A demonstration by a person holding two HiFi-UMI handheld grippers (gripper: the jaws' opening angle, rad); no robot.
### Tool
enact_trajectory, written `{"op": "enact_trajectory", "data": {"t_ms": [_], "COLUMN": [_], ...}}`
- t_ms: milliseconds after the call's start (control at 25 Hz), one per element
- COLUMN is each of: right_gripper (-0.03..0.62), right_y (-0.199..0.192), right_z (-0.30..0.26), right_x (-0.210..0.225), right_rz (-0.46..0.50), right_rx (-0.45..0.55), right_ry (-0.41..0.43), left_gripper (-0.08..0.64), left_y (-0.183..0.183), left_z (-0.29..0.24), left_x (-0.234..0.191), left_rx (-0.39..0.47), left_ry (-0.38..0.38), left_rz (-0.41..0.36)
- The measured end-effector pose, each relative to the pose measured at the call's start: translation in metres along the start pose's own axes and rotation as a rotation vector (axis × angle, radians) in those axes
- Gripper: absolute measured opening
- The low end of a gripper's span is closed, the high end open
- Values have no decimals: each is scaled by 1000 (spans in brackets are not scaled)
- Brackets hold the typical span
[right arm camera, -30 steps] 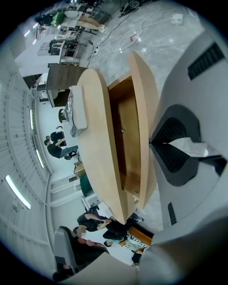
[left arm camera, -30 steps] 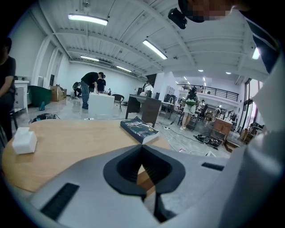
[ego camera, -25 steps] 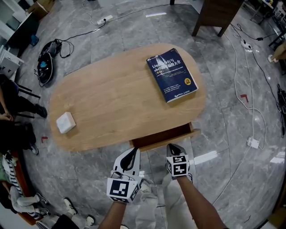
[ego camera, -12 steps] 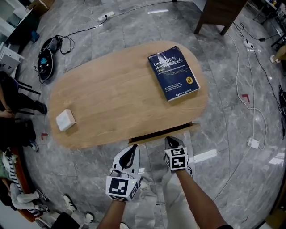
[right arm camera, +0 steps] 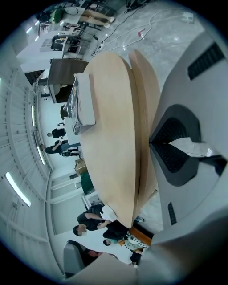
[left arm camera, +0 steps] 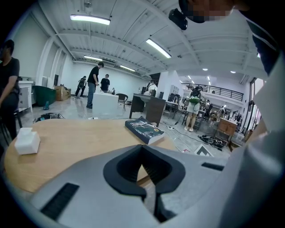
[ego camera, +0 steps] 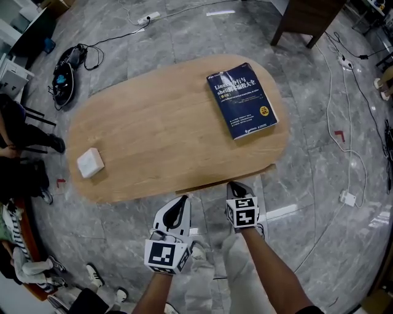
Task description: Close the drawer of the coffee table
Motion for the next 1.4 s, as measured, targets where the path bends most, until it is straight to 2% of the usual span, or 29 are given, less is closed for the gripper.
{"op": "enact_trajectory", "data": {"t_ms": [360,800,1000,1400], "right_gripper": [12,12,12,12], "right_y": [12,5,8,50], "right_z": [-10,-6,11,71], "right_x": [1,2,3,-10], "right_rz": [13,22,19,10], "right_rx": [2,5,15,107], "right_ry": [3,9,16,74], "left_gripper": [-2,-2,-2,-2], "left_y": [1,2,8,47], "left_z": [-3,1,5,18], "left_x": [-4,-4,1,27], "left_rx": [1,-1,-11,11], "left_ry": [6,6,2,-29], "left_rz": [5,6,4,-9]}}
Point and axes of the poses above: the fingertips, and each gripper's own axes: z backward along the fingers, x to its right, y out of its top, the point moved 7 cm from there along z, backward along the fingers, and after that the axes turned 5 degrees about -y, right-handed, at the moved point
